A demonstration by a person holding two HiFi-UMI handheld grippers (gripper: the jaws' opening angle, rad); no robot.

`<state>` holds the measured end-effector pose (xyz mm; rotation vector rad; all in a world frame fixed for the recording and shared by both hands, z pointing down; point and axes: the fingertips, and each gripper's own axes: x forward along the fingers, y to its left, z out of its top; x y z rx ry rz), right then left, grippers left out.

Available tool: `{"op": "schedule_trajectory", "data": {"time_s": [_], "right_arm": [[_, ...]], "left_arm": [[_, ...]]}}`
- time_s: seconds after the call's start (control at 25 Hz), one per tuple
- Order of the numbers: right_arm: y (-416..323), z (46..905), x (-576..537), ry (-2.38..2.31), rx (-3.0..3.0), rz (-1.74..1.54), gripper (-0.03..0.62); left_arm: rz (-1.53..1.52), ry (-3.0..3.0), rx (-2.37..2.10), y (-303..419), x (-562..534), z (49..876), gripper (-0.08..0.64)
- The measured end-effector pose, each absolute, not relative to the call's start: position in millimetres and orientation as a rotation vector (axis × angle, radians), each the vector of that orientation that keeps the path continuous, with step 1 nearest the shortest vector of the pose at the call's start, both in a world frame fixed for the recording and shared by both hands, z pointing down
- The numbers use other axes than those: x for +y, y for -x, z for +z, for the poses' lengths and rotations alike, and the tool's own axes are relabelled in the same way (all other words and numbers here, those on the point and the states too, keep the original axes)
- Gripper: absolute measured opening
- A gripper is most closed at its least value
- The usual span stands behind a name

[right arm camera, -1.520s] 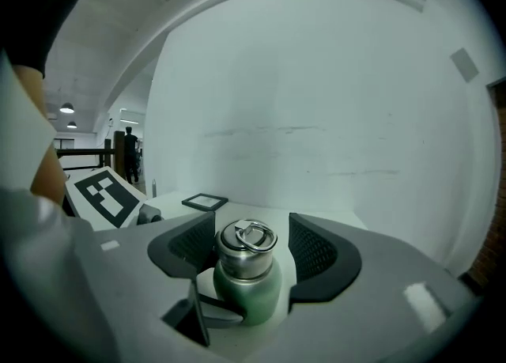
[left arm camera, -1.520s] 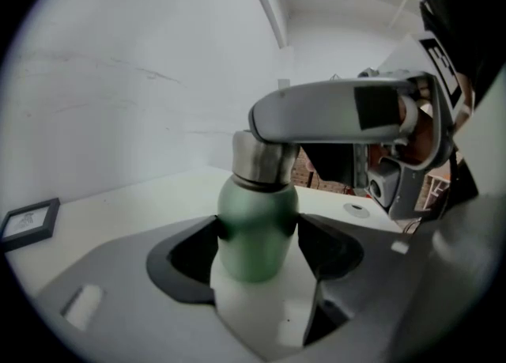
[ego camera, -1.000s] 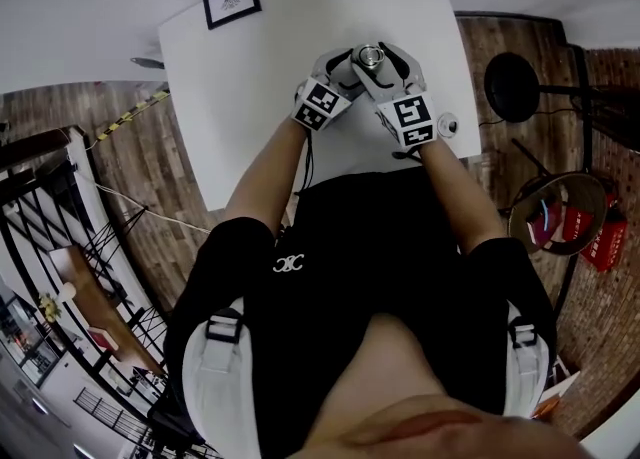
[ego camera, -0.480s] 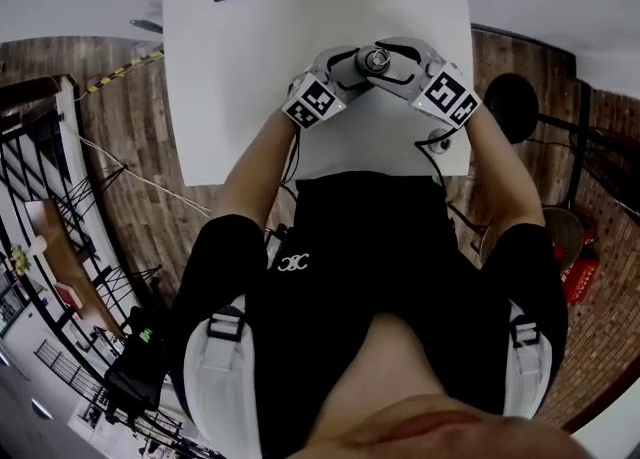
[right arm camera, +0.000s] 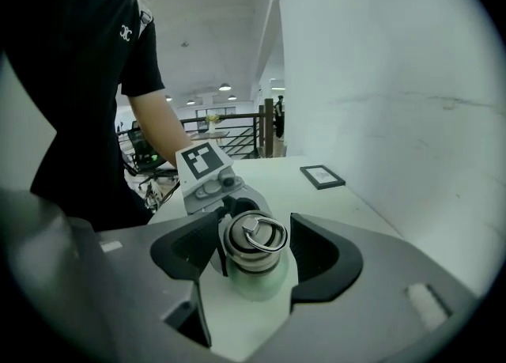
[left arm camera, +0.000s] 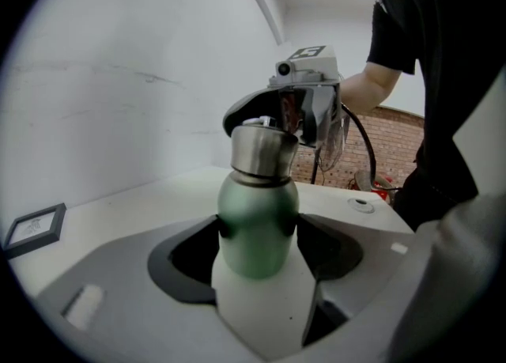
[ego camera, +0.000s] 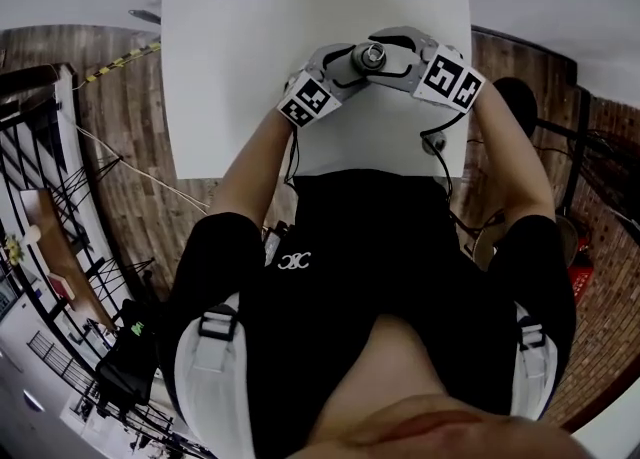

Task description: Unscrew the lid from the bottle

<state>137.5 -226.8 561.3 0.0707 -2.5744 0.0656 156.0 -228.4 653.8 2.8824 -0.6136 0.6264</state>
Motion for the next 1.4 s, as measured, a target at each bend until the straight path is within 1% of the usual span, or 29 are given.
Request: {"op": "schedule_trajectory", "data": {"time_s": [0.16,0.32,0.44,0.6,0.84,1.0,1.24,1.4], "right_arm": [[-146,537,-226,-0.368,-2.695,0.136,0.265],[-167,531,-232,-0.864,-2.698,0.123,0.265],[-183,536,-232,-1.213,-2.649,0.228,0.265],[-175,544,-221,-1.442,-2.589,0.322,0.265],[-157,559,-232,-1.579,-2.468,0.286,0.265],[-159,566,-241,-1.643,-2.392,0.3,0.264],[-154,569,-243,-1.552,-2.421,0.308,0.256],[-151,570,-243,-1.369,-2.479,0.256,0.255]], "left_arm": [[0.635,-2.883,-0.608,-156,-227,653,0.36],[0.644,-2.871,-0.612,-154,-228,656,0.36],[0.645,-2.866,-0.61,-155,-229,657,0.362],[0.643,-2.865,-0.603,-155,-228,656,0.36],[0.645,-2.866,-0.591,-156,-230,657,0.36],[0.653,-2.87,-0.572,-158,-229,657,0.36],[0.652,-2.876,-0.556,-156,-230,656,0.36],[0.639,-2.875,-0.552,-156,-231,656,0.36]]}}
